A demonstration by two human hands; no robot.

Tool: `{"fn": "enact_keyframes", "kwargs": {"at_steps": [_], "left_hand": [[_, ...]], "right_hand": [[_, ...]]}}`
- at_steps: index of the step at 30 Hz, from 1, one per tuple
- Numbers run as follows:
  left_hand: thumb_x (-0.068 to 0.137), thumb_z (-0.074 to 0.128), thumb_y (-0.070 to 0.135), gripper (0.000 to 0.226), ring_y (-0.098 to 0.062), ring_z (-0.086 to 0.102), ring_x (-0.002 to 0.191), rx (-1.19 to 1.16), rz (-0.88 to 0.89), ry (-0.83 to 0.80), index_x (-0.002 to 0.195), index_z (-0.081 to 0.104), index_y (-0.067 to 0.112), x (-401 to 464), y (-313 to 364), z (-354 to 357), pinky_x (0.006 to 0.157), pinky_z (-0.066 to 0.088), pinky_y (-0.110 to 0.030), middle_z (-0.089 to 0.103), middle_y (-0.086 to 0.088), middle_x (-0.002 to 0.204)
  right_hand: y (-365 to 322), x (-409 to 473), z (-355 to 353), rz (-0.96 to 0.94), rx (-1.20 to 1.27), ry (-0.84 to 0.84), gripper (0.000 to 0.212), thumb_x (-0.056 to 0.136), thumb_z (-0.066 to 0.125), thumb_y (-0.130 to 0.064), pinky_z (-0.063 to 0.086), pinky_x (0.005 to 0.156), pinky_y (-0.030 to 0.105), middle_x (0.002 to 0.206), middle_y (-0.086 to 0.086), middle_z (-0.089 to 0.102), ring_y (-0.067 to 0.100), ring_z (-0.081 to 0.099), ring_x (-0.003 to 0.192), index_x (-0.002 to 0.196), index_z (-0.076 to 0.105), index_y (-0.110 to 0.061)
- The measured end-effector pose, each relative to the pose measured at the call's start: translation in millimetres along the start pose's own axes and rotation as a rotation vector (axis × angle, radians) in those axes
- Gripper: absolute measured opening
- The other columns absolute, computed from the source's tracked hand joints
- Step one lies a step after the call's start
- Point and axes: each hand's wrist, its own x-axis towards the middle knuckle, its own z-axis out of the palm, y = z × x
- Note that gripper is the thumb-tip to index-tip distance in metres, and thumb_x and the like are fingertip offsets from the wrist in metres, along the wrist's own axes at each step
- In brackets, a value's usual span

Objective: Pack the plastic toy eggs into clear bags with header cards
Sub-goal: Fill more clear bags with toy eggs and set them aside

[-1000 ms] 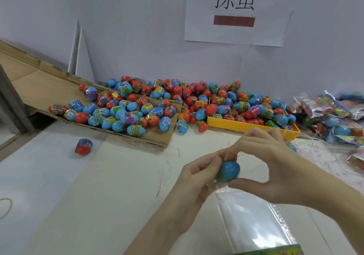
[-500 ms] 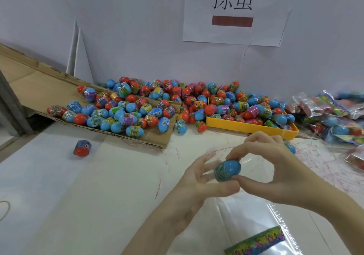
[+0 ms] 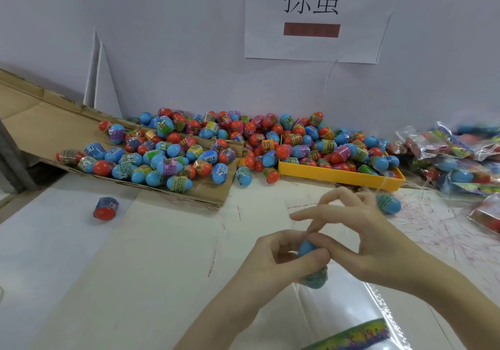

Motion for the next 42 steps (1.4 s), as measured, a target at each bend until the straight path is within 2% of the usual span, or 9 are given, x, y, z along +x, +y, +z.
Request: {"fn": "enact_keyframes", "kwargs": {"at_steps": [3,7,13,18,21,24,28,35,42], "left_hand": [[0.055,0.078,0.045,0.035,-0.01,0.067,0.085,-0.041,-0.019,0.075,0.085,0.074,0.028,2.2,-2.9,-2.9,0.074,0.051,-0.018,0.072,0.003,0.088],[0.059,0.083,0.029,0.027,-0.009,0.066,0.071,-0.203,-0.038,0.104,0.084,0.076,0.021,4.8,0.0,-4.4,0.067,0.052,-0.017,0.072,0.001,0.083],[0.047,0.073,0.035,0.04,-0.014,0.06,0.056,-0.53,-0.12,0.094,0.079,0.077,0.01,9.9,0.4,-7.0,0.056,0.052,-0.02,0.066,-0.006,0.068],[0.046,0.075,0.04,0.042,-0.013,0.06,0.056,-0.544,-0.158,0.061,0.08,0.078,0.015,12.3,-2.7,-9.0,0.049,0.049,-0.02,0.067,-0.005,0.072],[0.042,0.081,0.035,0.048,-0.01,0.063,0.064,-0.468,-0.101,0.068,0.088,0.077,0.022,11.1,-5.4,-11.2,0.058,0.051,-0.02,0.07,-0.003,0.082],[0.045,0.081,0.029,0.052,-0.007,0.066,0.072,-0.354,-0.024,0.09,0.097,0.073,0.024,6.8,-4.6,-9.5,0.065,0.051,-0.015,0.072,0.0,0.092],[0.055,0.076,0.03,0.054,0.001,0.067,0.085,-0.159,0.054,0.141,0.107,0.061,0.029,4.8,-1.0,-3.5,0.065,0.047,-0.006,0.073,0.01,0.095],[0.067,0.077,0.005,0.046,-0.012,0.071,0.085,-0.043,0.1,0.121,0.106,0.062,0.023,3.5,-4.1,-1.5,0.073,0.054,-0.017,0.074,0.007,0.094],[0.067,0.078,0.001,0.044,-0.01,0.07,0.084,0.018,0.103,0.092,0.103,0.064,0.025,3.9,-6.3,-2.0,0.069,0.053,-0.016,0.075,0.006,0.09]], "right_hand": [[2.1,6.4,-5.6,-0.065,0.172,0.116,0.027,0.083,0.056,-0.038,0.029,0.094,0.027,0.092,-0.028,0.065,-0.004,0.048,0.108,0.109,0.054,-0.045],[48.3,50.7,-28.6,0.164,0.236,0.74,0.016,0.087,0.056,-0.011,0.045,0.091,0.04,0.09,-0.011,0.068,0.013,0.06,0.096,0.092,0.063,-0.025],[133.7,93.2,-32.9,0.416,-0.858,0.033,0.054,0.089,0.05,-0.008,0.022,0.101,0.047,0.139,-0.004,0.045,0.022,0.031,0.124,0.137,0.039,-0.03],[142.4,95.8,-33.2,0.355,-1.218,0.001,0.043,0.089,0.05,-0.017,0.025,0.097,0.045,0.123,-0.004,0.052,0.021,0.037,0.116,0.13,0.044,-0.029],[128.0,88.9,-33.7,0.349,-0.986,0.316,0.032,0.086,0.055,-0.02,0.026,0.092,0.042,0.112,0.002,0.061,0.025,0.046,0.106,0.118,0.054,-0.017],[90.1,80.7,-36.3,0.333,-0.214,0.629,0.027,0.078,0.068,-0.018,0.044,0.084,0.034,0.094,0.001,0.063,0.022,0.056,0.09,0.102,0.057,-0.012],[21.9,56.6,-42.6,0.201,0.521,0.508,0.029,0.071,0.072,-0.031,0.049,0.064,0.008,0.08,-0.011,0.067,0.005,0.063,0.077,0.095,0.055,-0.033],[-27.1,35.8,-39.1,0.03,-0.089,0.174,0.039,0.05,0.052,-0.063,0.038,0.084,0.033,0.087,-0.028,0.051,0.01,0.043,0.094,0.087,0.052,-0.053],[-22.0,38.4,-46.1,0.055,-0.078,-0.057,0.037,0.069,0.073,-0.031,0.041,0.087,0.02,0.099,-0.022,0.055,0.001,0.049,0.094,0.104,0.062,-0.038]]}}
